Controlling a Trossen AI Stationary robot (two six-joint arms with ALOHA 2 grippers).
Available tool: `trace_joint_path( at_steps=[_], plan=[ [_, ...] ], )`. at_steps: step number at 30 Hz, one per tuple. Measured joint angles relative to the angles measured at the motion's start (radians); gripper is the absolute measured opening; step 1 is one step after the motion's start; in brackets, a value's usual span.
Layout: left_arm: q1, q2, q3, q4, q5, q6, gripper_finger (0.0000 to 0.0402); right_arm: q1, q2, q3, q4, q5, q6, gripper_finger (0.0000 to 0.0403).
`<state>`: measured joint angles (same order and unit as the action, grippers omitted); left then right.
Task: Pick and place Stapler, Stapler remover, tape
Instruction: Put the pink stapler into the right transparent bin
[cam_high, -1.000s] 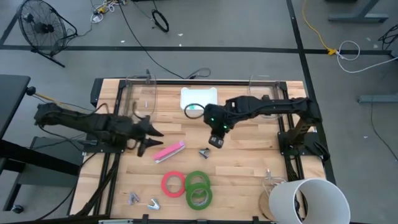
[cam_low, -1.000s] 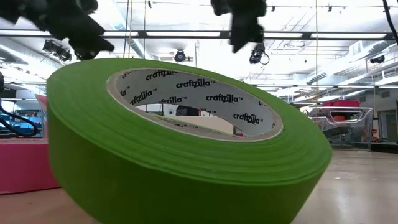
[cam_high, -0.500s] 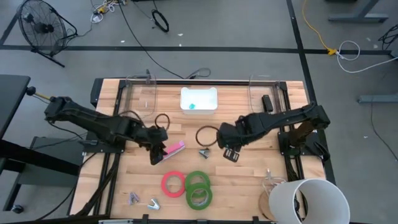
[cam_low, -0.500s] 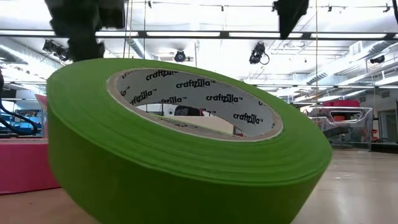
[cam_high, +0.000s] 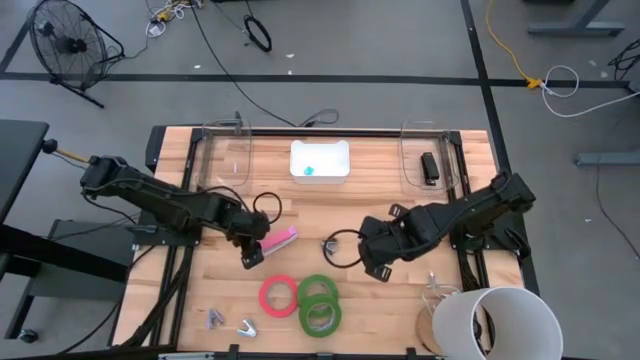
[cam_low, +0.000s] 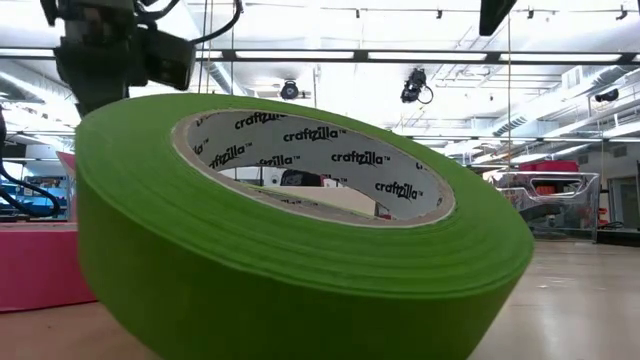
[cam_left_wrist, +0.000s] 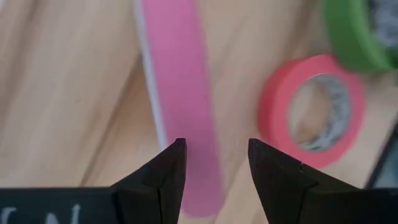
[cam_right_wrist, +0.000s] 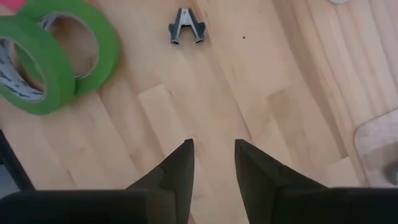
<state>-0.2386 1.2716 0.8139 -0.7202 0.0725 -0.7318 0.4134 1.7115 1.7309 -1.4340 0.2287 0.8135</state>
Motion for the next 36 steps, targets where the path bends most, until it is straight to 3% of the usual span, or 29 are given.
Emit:
trace_joint_path(
  at_steps=[10,22,25,28,36],
  plan=[
    [-0.001,0.009,0.0,-0.014,-0.027,-0.048,0.0177,0.038,0.0,0.0,0.041,0.0,0.036,0.0116],
    [-0.001,0.2,0.001,-0.011,-0.006,-0.024,0.0176,0.049,0.001,0.0,0.051,0.052,0.015,0.0116],
    [-0.001,0.234,0.001,-0.007,-0.001,-0.024,0.0159,0.049,0.001,0.0,0.052,0.052,0.016,0.0116],
    [-0.002,0.245,0.002,-0.003,0.004,-0.024,0.0113,0.049,0.001,0.0,0.058,0.052,0.016,0.0116],
    [-0.002,0.24,0.034,-0.036,-0.015,0.06,0.0114,0.049,0.002,0.0,0.07,0.106,0.015,0.0116]
  ],
)
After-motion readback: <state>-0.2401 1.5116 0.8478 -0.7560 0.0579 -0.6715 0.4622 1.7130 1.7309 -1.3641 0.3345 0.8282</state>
